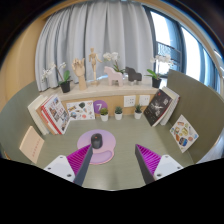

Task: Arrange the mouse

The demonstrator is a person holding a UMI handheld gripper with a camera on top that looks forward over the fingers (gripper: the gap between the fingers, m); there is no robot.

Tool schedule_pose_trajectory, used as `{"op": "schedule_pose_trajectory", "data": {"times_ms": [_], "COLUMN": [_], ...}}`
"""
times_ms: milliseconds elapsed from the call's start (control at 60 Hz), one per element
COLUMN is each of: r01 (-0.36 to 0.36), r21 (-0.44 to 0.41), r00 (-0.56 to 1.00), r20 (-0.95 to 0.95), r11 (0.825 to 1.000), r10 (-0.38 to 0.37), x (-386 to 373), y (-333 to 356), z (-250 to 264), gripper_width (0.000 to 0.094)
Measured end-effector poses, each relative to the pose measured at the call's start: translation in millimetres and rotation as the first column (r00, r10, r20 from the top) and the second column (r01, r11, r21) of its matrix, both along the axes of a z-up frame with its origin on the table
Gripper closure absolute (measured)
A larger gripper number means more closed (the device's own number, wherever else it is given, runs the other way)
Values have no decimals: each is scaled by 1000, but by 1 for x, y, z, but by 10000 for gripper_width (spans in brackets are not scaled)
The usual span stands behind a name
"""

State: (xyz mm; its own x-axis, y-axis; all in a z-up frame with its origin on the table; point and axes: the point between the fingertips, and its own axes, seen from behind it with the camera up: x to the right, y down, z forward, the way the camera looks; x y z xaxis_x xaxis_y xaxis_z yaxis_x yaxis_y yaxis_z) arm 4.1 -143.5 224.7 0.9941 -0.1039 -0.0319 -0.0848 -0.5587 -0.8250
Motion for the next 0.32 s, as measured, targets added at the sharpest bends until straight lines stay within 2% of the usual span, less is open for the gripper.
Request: {"op": "schedule_pose_trajectory", "data": {"times_ms": [317], "r01": [9], "r21": [57], "r00": [1000], "r20": [-18], "r11": [998], "r10": [-8], "x": [35], "y": [-77], "z": [15], "gripper_width": [80]}}
